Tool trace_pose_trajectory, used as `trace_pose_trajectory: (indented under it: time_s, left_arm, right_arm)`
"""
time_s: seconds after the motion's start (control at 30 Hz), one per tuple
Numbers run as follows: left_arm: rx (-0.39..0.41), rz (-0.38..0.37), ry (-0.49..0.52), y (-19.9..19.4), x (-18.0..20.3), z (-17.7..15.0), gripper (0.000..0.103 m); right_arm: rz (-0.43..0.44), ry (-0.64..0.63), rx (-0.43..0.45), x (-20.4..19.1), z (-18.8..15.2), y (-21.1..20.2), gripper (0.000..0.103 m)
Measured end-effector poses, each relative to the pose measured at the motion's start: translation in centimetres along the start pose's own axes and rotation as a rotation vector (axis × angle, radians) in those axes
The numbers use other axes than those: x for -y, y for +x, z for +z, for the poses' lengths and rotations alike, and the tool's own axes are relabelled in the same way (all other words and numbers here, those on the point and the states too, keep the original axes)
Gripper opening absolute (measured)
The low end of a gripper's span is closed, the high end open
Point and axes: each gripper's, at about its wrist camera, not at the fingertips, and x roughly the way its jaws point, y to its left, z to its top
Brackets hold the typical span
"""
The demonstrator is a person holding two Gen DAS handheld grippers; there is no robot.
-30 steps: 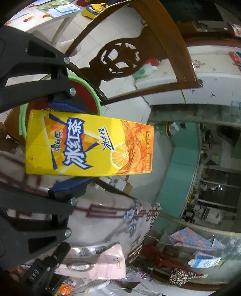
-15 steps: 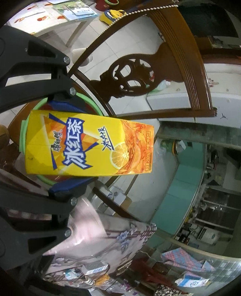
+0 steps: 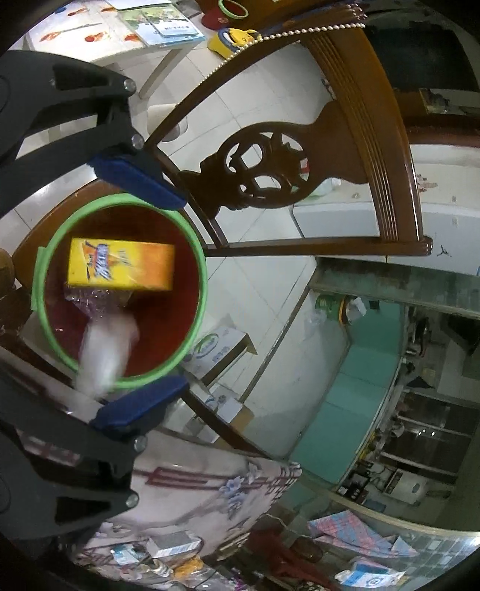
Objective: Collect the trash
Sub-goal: 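Hold both cartons over the red bucket and open both tools to drop them, then move both open tools back over the cluttered table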
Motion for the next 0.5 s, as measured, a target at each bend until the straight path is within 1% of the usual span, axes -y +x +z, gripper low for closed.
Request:
trace_pose_trajectory:
  time_s: [0.1, 0.17, 0.33, 0.43, 0.5]
  left_arm:
    - [-0.002, -0.028, 0.015, 0.0, 0.8, -0.1, 0.089]
    - [-0.001, -0.063, 0.025, -0.3, 1.6, -0.2, 0.089]
    - [0.001, -0.116, 0.1, -1.0, 4.8, -0.8, 0.089]
    - [0.002, -0.148, 0.129, -1.4, 6.9, -1.0, 0.089]
    - [0.007, -0.176, 0.149, -1.8, 8.5, -1.2, 0.089]
  right_arm:
    - [-0.033, 0.024, 0.039, 1.7, -0.6, -3.0, 0.076]
    - [-0.049, 0.044, 0.06, 3.2, -1.1, -5.3, 0.076]
    - [-0.152, 0.052, 0.103, 7.5, -2.9, -11.0, 0.076]
    - [-0.251, 0.066, 0.121, 11.0, -4.3, -14.3, 0.076]
    - [-0.353, 0.094, 0.129, 14.4, -5.2, -16.7, 0.076]
